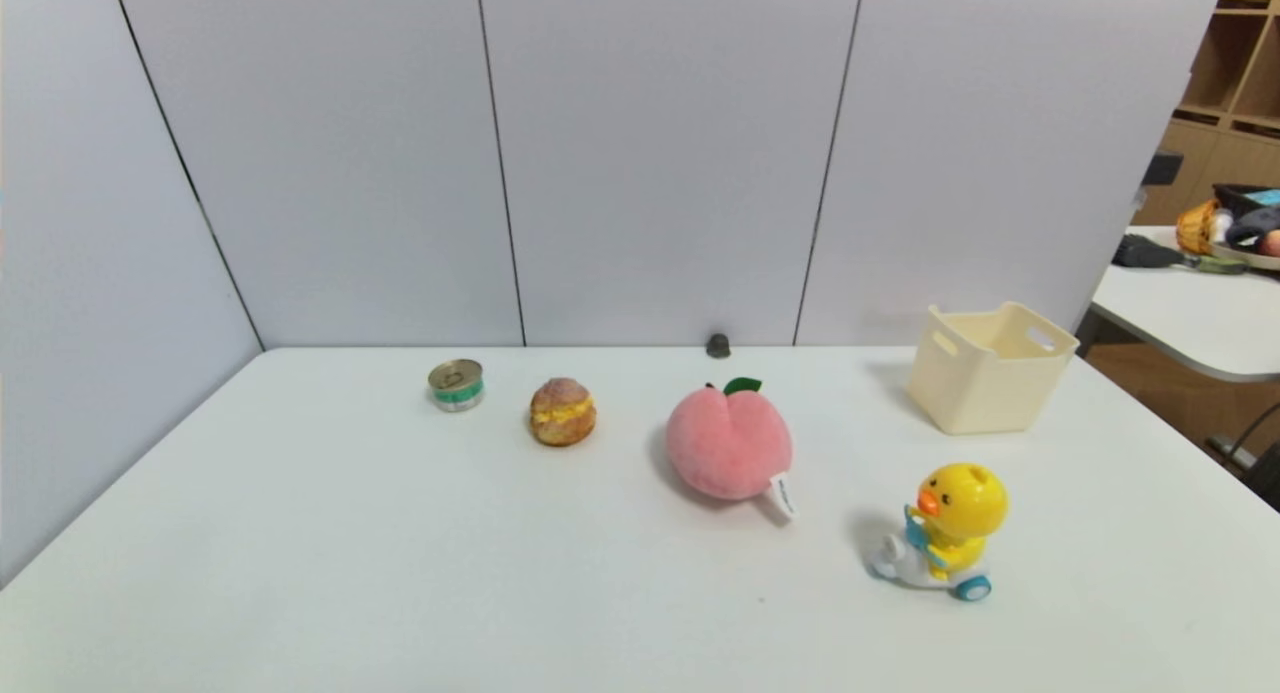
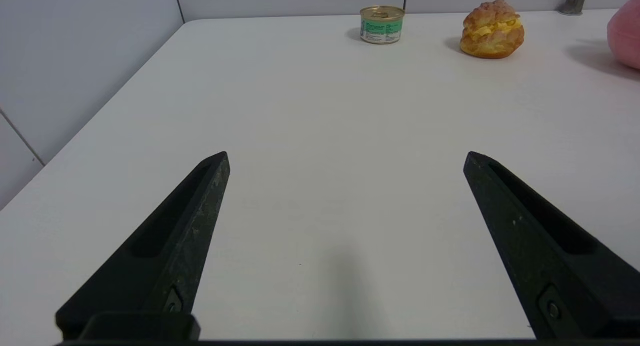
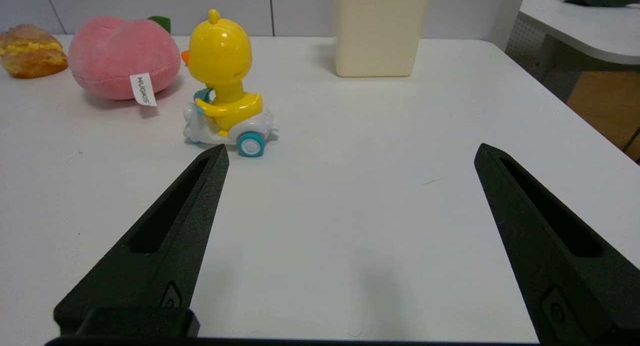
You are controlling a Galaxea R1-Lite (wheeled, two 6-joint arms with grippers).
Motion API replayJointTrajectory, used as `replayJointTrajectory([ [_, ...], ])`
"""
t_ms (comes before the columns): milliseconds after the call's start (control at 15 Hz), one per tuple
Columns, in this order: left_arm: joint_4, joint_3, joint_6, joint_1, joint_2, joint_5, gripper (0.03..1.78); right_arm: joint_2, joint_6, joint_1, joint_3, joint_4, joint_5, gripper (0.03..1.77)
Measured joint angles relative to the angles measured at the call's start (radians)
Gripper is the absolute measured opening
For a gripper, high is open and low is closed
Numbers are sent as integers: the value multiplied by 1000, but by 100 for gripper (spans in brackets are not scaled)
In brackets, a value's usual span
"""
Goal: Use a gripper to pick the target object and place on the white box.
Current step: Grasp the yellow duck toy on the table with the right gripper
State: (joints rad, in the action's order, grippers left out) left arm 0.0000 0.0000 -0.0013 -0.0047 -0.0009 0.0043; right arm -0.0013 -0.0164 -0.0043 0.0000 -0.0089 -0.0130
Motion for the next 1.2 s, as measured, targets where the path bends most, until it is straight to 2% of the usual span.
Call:
replayJointTrajectory([
  [667,0,0,0,0,0,0,169,0,-1,0,-3,14,-1,170],
  [1000,0,0,0,0,0,0,169,53,3,1,-93,171,-1,170],
  [1200,0,0,0,0,0,0,169,149,7,13,-175,202,-13,170],
])
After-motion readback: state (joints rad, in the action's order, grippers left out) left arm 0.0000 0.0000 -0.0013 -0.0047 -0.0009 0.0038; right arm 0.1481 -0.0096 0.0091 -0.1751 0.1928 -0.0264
